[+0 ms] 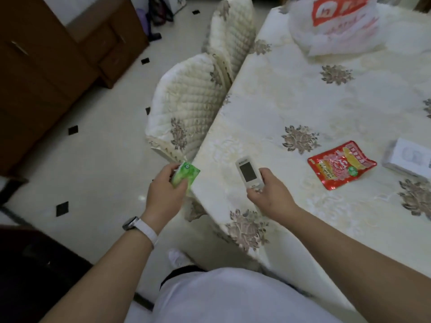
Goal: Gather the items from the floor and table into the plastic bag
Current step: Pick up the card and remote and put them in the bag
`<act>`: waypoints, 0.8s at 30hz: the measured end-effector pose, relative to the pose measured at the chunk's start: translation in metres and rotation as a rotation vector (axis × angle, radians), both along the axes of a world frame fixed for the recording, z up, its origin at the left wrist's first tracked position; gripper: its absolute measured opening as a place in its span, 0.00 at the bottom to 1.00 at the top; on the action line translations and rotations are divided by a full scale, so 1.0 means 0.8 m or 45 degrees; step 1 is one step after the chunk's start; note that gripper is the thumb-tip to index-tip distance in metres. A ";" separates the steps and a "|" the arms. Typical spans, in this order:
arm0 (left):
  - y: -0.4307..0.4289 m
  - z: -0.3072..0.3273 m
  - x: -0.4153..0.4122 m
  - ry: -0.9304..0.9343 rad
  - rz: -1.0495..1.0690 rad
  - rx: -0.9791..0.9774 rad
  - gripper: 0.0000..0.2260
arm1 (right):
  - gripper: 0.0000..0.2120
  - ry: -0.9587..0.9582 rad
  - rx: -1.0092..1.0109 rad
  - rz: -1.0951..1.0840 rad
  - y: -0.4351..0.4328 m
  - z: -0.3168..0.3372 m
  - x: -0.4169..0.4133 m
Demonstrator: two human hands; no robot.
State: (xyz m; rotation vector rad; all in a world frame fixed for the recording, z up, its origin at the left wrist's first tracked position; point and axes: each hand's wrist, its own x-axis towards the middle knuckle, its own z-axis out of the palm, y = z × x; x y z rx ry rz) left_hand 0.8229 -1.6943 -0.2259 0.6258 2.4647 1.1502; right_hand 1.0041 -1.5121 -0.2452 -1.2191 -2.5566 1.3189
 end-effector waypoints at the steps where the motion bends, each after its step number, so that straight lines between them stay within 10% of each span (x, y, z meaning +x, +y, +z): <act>1: -0.014 -0.001 -0.017 0.003 0.015 0.024 0.12 | 0.16 -0.005 0.020 0.018 -0.011 0.003 -0.021; 24: -0.346 -0.005 -0.427 0.019 0.496 0.246 0.12 | 0.17 0.071 0.087 0.395 -0.278 0.050 -0.539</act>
